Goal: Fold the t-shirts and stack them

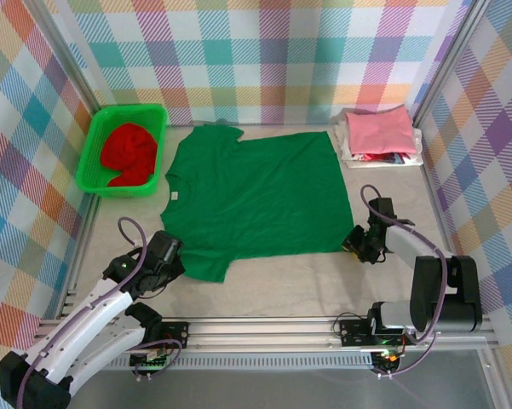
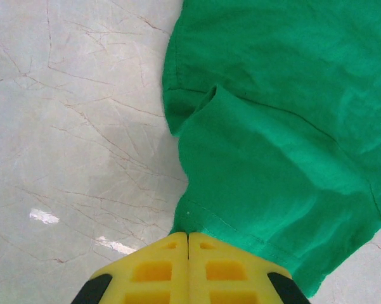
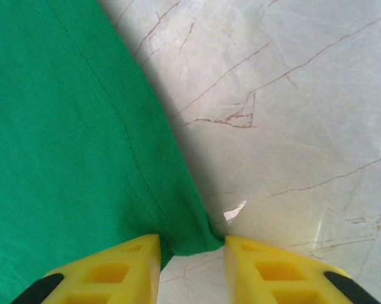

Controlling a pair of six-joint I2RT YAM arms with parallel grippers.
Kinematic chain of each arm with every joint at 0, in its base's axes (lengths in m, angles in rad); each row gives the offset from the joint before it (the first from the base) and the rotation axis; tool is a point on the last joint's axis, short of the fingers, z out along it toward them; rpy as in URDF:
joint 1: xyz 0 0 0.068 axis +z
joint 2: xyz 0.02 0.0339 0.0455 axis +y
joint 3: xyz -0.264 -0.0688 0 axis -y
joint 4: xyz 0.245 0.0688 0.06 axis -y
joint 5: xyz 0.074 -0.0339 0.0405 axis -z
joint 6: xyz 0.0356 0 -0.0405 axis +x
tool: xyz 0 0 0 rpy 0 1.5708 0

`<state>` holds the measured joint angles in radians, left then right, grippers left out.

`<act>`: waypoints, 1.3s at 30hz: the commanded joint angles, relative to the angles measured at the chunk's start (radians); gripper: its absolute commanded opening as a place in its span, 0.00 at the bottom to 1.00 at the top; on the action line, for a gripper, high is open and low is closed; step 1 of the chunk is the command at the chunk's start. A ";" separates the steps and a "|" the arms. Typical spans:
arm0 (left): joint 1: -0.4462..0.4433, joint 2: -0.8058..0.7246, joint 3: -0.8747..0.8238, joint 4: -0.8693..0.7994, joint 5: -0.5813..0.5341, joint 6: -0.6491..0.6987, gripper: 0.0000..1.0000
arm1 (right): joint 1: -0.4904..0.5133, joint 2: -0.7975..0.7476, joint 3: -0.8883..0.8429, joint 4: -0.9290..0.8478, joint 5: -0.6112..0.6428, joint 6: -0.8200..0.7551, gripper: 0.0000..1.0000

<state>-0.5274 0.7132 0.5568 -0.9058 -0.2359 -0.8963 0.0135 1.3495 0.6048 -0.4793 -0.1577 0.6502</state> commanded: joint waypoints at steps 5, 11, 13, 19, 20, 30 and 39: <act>0.010 0.006 -0.013 0.031 -0.026 0.007 0.00 | -0.001 0.054 0.064 0.113 0.040 -0.025 0.25; 0.010 0.013 -0.006 0.027 -0.037 0.005 0.00 | -0.001 0.072 0.078 0.117 0.033 -0.032 0.15; 0.010 0.002 0.001 0.016 -0.056 0.001 0.00 | -0.001 0.054 0.079 0.103 0.038 -0.038 0.11; 0.022 -0.034 0.019 -0.014 -0.076 0.000 0.00 | -0.001 -0.022 0.053 0.053 0.019 -0.043 0.00; 0.021 -0.044 0.027 -0.032 -0.086 -0.001 0.00 | -0.001 -0.045 0.044 0.040 0.015 -0.043 0.00; 0.021 -0.180 0.031 -0.080 -0.074 -0.003 0.00 | -0.001 -0.307 -0.056 -0.088 -0.007 -0.041 0.00; 0.026 -0.181 0.061 -0.107 -0.175 -0.002 0.00 | -0.002 -0.138 -0.013 -0.043 -0.021 -0.082 0.33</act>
<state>-0.5179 0.5438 0.5793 -0.9760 -0.3389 -0.8974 0.0135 1.1572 0.5594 -0.5362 -0.1429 0.5869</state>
